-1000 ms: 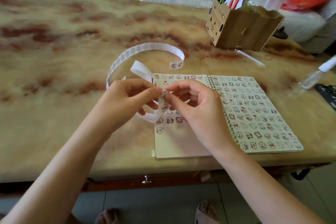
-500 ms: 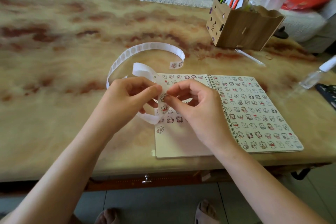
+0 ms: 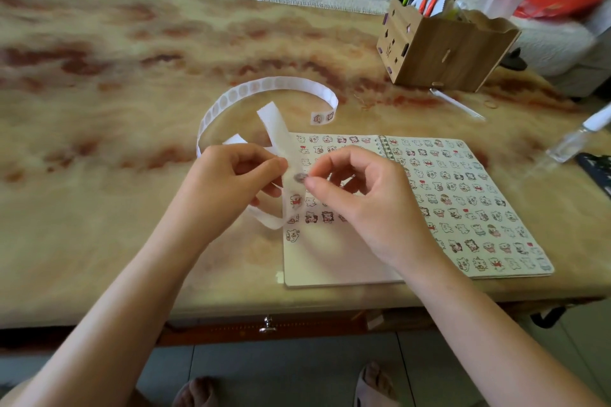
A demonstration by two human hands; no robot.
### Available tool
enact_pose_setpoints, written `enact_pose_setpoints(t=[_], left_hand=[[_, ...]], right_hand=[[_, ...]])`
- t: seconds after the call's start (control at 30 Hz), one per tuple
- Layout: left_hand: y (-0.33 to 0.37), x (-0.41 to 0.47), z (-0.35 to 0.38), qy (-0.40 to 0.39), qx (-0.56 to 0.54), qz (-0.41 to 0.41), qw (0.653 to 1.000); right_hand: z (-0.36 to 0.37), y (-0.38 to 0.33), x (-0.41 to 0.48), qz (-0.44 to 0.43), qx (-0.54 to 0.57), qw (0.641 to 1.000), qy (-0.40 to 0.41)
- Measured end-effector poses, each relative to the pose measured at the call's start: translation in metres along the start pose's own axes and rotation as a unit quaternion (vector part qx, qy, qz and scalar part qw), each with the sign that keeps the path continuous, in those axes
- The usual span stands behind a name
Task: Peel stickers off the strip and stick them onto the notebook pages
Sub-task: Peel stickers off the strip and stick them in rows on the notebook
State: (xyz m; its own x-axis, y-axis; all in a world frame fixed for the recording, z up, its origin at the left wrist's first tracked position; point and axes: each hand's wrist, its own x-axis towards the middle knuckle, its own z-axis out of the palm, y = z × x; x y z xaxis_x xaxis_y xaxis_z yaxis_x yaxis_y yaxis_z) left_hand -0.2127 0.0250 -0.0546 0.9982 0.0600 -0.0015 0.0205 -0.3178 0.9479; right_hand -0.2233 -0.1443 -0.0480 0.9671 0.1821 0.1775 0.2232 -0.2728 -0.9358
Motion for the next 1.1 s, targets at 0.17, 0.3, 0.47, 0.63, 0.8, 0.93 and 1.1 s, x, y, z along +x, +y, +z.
enact_pose_setpoints(t=[0.17, 0.3, 0.47, 0.63, 0.8, 0.93, 1.1], left_hand=[[-0.001, 0.001, -0.002, 0.009, 0.006, -0.008, 1.0], [0.0, 0.001, -0.003, 0.008, 0.012, -0.009, 1.0], [-0.001, 0.001, -0.004, 0.012, 0.014, -0.01, 1.0], [0.0, 0.001, -0.004, 0.013, 0.02, -0.009, 1.0], [0.0, 0.0, -0.004, 0.012, 0.022, -0.009, 1.0], [0.0, 0.0, -0.004, 0.011, 0.023, -0.01, 1.0], [0.0, 0.0, -0.004, 0.01, 0.024, -0.011, 1.0]], right_hand=[[-0.015, 0.0, 0.002, 0.064, 0.048, 0.997, -0.016], [-0.024, 0.003, 0.002, 0.135, 0.011, 0.988, -0.068], [-0.018, 0.008, -0.001, 0.165, -0.062, 0.977, -0.121], [-0.013, 0.01, -0.001, 0.178, -0.087, 0.973, -0.119], [-0.012, 0.008, -0.002, 0.187, -0.09, 0.971, -0.117], [-0.011, 0.008, -0.002, 0.184, -0.094, 0.972, -0.113], [-0.01, 0.01, -0.002, 0.178, -0.111, 0.972, -0.106]])
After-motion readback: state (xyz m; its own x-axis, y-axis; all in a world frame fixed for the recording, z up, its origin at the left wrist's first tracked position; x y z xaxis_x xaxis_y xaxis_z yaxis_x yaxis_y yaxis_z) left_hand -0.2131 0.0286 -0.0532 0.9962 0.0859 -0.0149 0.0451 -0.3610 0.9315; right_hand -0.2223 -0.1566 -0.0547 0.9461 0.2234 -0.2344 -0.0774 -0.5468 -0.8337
